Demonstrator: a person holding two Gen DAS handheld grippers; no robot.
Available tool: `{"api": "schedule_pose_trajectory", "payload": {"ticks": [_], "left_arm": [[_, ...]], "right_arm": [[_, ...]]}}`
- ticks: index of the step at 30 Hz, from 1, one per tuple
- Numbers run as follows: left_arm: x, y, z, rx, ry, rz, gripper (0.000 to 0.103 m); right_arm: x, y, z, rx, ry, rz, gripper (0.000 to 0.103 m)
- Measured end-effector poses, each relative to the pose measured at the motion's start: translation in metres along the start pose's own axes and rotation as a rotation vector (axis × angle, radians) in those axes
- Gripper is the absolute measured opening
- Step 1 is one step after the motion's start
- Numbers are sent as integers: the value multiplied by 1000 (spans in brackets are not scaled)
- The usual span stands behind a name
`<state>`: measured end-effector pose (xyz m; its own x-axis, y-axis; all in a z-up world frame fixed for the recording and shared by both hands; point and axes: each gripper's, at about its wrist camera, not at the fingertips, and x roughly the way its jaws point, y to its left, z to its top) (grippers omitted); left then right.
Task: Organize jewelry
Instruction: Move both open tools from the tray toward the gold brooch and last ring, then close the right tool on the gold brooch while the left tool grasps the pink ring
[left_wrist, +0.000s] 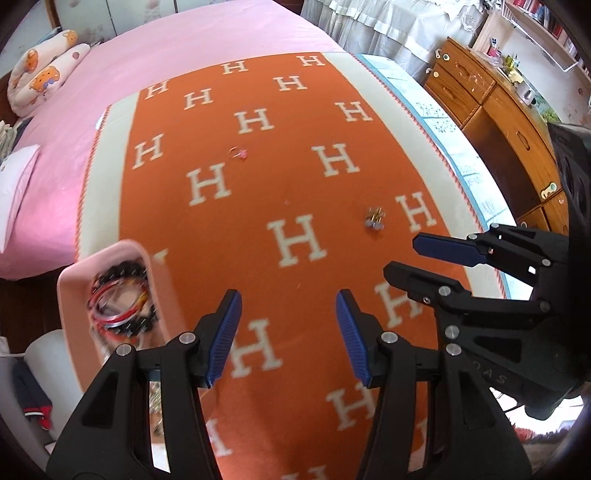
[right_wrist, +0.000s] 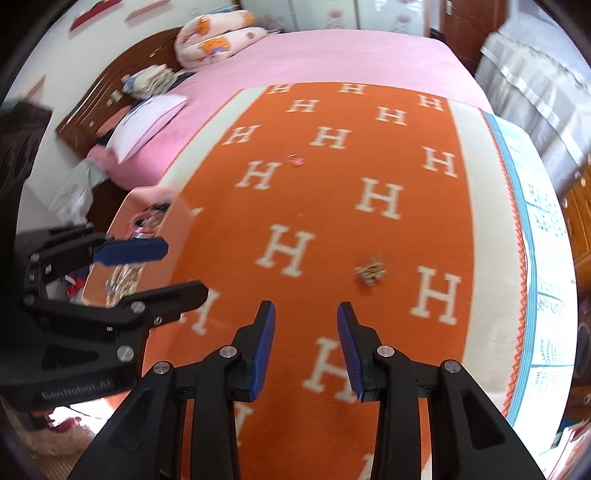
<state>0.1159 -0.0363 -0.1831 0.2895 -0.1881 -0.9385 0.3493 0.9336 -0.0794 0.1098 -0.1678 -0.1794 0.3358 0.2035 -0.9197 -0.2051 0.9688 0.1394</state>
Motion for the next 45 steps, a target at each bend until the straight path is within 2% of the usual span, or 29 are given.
{"api": "schedule_pose_trajectory", "payload": {"ticks": [7, 11, 16, 19, 24, 31, 41, 43, 45], "left_arm": [[22, 0, 23, -64, 20, 2, 50], [31, 7, 30, -97, 29, 17, 50], [39, 14, 35, -131, 42, 26, 50], [42, 17, 38, -144, 45, 31, 50], [45, 22, 45, -161, 36, 46, 50], [53, 49, 76, -215, 12, 58, 50], [87, 73, 126, -330, 11, 10, 50], [96, 71, 131, -344, 18, 3, 48], [104, 69, 134, -353, 29, 17, 40]], "right_arm": [[33, -55, 16, 203, 43, 60, 35], [55, -70, 20, 276, 66, 95, 35], [71, -70, 26, 258, 75, 67, 34], [75, -65, 29, 224, 64, 42, 26], [77, -55, 32, 151, 56, -12, 24], [77, -65, 45, 146, 36, 1, 24], [74, -86, 103, 177, -82, 27, 24], [76, -88, 109, 177, -89, 34, 24], [77, -89, 112, 174, -93, 42, 24]]}}
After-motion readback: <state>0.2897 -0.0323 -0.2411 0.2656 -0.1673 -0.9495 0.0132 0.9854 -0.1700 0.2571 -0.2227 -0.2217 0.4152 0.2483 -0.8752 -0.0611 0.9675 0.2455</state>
